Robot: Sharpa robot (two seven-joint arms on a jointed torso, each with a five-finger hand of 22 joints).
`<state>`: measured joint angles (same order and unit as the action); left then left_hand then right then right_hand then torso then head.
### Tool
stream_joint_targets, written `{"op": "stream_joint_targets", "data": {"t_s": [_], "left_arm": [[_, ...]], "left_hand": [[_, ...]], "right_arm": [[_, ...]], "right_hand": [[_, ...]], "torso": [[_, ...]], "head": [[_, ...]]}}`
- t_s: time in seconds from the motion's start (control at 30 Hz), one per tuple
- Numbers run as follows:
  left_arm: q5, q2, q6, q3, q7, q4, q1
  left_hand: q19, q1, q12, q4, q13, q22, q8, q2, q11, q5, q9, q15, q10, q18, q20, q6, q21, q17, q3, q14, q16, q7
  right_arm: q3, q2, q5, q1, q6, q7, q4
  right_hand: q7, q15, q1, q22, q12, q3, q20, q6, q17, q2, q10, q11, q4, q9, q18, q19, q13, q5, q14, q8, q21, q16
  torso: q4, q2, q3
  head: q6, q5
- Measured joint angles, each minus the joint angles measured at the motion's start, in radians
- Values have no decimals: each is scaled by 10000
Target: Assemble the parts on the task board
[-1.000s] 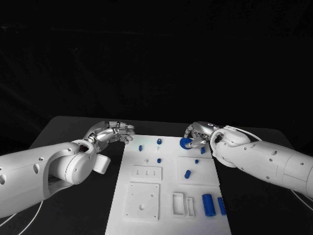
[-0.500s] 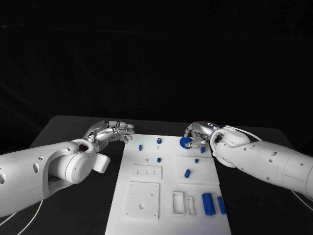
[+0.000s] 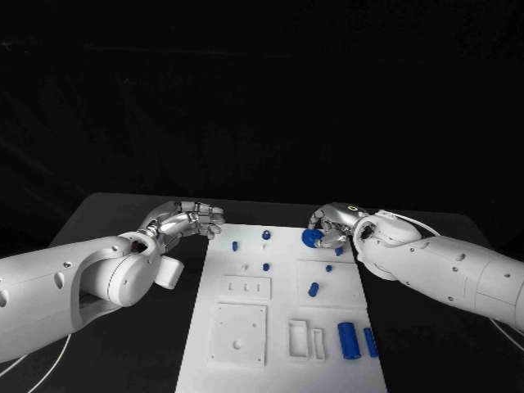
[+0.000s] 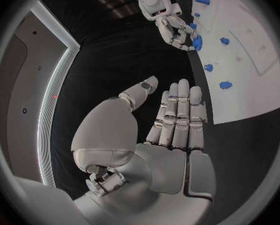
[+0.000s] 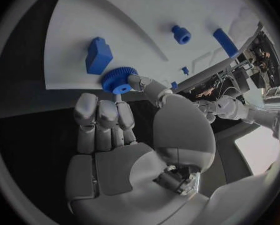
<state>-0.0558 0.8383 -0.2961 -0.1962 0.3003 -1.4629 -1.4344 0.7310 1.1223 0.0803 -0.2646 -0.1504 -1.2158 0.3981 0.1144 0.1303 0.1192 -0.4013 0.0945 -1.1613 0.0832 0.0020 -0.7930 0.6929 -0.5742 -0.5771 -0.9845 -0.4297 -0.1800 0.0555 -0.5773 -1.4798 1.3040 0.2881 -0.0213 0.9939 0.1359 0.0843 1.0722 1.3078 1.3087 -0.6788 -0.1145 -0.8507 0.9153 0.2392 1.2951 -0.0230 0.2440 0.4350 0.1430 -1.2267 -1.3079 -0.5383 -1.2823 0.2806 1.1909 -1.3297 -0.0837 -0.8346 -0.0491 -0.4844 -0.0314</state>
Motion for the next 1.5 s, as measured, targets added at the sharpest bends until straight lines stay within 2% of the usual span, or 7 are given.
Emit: {"op": "stream_joint_targets", "data": {"t_s": [0.23,0.5,0.67,0.77,0.8,0.93,1.5], "left_arm": [[0,5,0,0,-4,3,0],[0,11,0,0,-6,1,0],[0,16,0,0,-8,-2,0],[0,17,0,0,-8,-2,0],[0,17,0,0,-8,-3,0],[0,21,0,0,-9,-5,0],[0,58,0,0,-10,-34,0]], "left_hand": [[-23,0,0,0,9,8,0,0,0,0,0,0,0,-53,-23,0,0,1,0,0,0,0],[-40,0,0,0,9,7,0,0,0,0,1,0,0,-69,-40,0,0,-8,0,0,0,0],[-40,0,0,0,9,7,0,0,0,0,-8,0,0,-85,-40,0,0,-8,0,0,0,0],[-40,0,0,0,8,7,0,0,0,0,-8,0,0,-93,-40,0,0,-8,0,0,0,0],[-40,0,0,0,9,7,0,0,0,0,-7,0,0,-97,-39,0,0,-8,0,0,0,0],[-39,0,0,0,8,14,0,0,0,0,-7,0,0,-53,-39,0,0,-8,0,0,0,0],[-38,0,0,0,7,16,0,0,0,0,-15,0,0,6,-37,0,0,-16,0,0,38,0]], "right_arm": [[0,-25,145,-4,-46,75,-13],[-1,-46,225,-6,-59,145,-37],[-2,-43,106,-5,5,154,-47],[0,-41,-130,-6,86,154,-47],[1,-44,-251,-8,129,154,-47],[4,-44,-679,-13,294,163,-62],[53,-89,-1697,-97,1047,124,349]], "right_hand": [[18,36,-167,0,-133,300,2,231,97,33,-125,-53,-1,15,0,2,0,-1044,-36,-69,0,44],[-19,35,-81,0,-133,301,4,73,174,-53,-142,-38,1,1,0,2,1,-811,-37,41,0,101],[-203,53,50,0,-133,55,5,-332,254,-184,-106,-2,-38,139,0,1,1,335,-56,333,0,161],[-295,119,118,0,-133,-327,23,-526,295,-250,-43,86,-104,140,0,18,1,1962,-122,423,0,226],[-295,126,229,0,-133,-554,36,-531,313,-302,-82,125,-124,140,1,34,1,2895,-129,423,-1,226],[-286,177,379,0,-133,-1022,46,-541,351,-456,-50,172,-152,139,3,87,2,4671,-180,423,43,287],[-351,297,-58,0,0,-619,-18,-1153,457,-19,171,381,-618,149,16,48,2,4842,-234,754,116,287]], "torso": [[4,0,-5],[1,0,-11],[-1,-1,-11],[-1,-1,-11],[-1,-1,-11],[-7,0,-12],[-8,-1,-17]], "head": [[-1,-21],[3,-57],[5,-65],[4,-72],[0,-77],[-17,-80],[32,-100]]}}
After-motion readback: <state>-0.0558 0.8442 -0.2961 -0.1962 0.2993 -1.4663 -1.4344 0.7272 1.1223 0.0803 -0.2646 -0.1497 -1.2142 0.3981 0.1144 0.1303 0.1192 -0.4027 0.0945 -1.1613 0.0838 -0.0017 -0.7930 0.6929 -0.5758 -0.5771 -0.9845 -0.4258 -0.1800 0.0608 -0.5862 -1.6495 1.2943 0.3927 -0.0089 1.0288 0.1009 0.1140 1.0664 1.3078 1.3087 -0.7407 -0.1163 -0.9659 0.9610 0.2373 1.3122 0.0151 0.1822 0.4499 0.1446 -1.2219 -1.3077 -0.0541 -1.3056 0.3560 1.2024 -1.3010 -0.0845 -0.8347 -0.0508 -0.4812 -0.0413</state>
